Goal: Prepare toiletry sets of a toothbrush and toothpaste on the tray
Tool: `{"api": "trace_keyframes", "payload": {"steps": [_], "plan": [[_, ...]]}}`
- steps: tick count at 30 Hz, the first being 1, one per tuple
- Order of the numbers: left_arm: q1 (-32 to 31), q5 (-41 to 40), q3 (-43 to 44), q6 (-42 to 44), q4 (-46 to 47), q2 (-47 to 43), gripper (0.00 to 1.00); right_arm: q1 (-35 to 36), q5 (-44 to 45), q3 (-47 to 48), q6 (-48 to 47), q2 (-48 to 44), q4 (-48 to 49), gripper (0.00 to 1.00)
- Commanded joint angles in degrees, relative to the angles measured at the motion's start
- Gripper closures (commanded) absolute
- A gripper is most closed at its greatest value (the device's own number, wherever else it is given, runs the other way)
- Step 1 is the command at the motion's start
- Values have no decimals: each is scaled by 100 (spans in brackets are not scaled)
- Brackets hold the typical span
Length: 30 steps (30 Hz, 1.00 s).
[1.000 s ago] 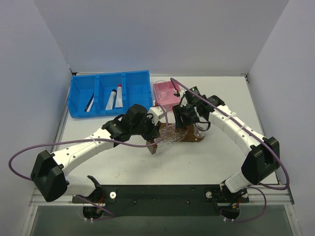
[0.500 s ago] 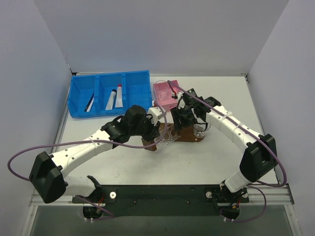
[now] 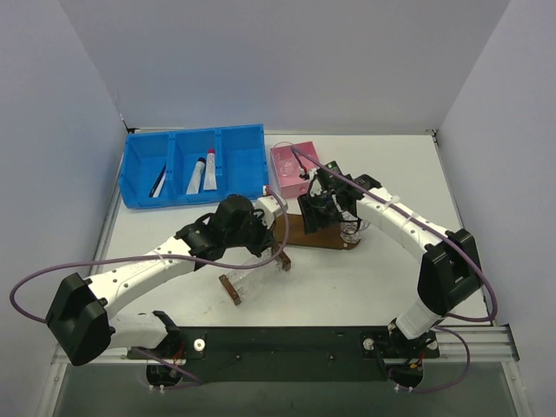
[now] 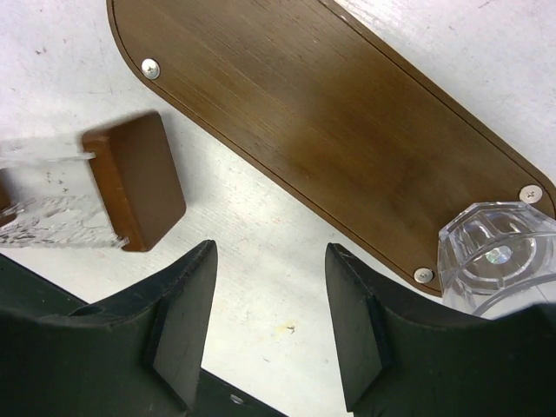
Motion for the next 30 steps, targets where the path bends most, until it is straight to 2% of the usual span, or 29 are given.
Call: {"api": "trace_keyframes", "payload": {"steps": [1,2,5,8,13,15,25,30], "plan": [[49,-195,-96,-200,117,-362,97,60,-132,-21,91,-80,58,52],[58,-187,-123,-244,91,-371,88,51,-141,-21,99,-97,58,52],[67,-47,-263,-315,-32,-389,70,60,-141,-21,143,-159,58,52],[67,391,-395,-297,-199,-354,58,51,-132,-47,187,-229,50,52],[32,736,-545,-297,-656,-283,52,42,-62,-73,284,-466,58,51],[14,824,-554,-350,-666,-345,47,51,-35,-73,310,-563,67,51],[-126,789,-194,-578,-1210,402,45,25,35,-187,442,-1116,137,50],[-390,500,-88,-631,-1395,639,45,-2,53,-407,504,-1354,225,50]]}}
